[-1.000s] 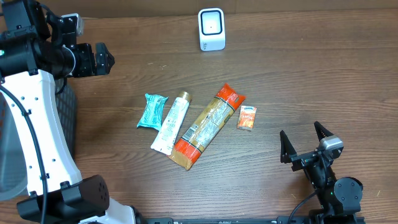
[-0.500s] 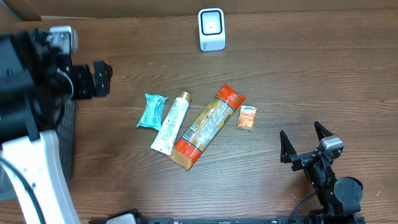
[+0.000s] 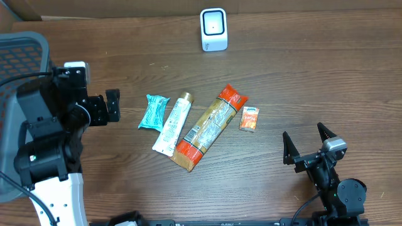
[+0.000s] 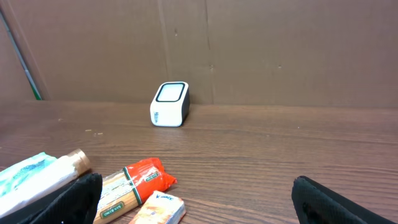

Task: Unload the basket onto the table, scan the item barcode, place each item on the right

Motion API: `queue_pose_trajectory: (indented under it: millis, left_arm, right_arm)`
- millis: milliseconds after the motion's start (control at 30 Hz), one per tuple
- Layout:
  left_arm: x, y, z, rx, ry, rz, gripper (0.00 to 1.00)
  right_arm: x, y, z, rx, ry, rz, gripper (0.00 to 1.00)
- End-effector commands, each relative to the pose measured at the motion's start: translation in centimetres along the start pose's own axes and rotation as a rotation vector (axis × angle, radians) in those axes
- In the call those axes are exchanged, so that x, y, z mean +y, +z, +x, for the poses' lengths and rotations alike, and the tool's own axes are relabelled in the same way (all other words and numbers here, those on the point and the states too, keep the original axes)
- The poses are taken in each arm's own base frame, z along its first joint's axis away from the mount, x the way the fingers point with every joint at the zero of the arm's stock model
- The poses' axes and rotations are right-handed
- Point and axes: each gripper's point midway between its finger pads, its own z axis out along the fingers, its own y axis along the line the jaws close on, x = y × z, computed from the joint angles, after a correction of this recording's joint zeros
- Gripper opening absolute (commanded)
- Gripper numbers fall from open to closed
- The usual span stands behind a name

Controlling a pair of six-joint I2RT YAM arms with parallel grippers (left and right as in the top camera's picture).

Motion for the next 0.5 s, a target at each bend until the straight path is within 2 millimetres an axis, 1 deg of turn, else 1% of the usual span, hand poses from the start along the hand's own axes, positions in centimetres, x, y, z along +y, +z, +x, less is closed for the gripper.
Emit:
queue_pose_trajectory:
  millis: [0, 200, 467]
  left_arm:
    - [1.2, 1.0, 1.2, 0.055, -0.007, -0.058, 1.0]
    - [1.4, 2.9, 2.4, 0.134, -0.017, -0.047, 1.0]
    - [1.7, 6.1, 4.0, 0.239, -0.032, -0.031, 1.0]
  right_arm:
    - [0.1, 0.0, 0.2, -0.004, 0.003, -0.003, 1.0]
    - [0.1, 0.0, 0.2, -0.004, 0.003, -0.003, 1.0]
    - [0.1, 0.0, 0.2, -0.004, 0.003, -0.003, 1.0]
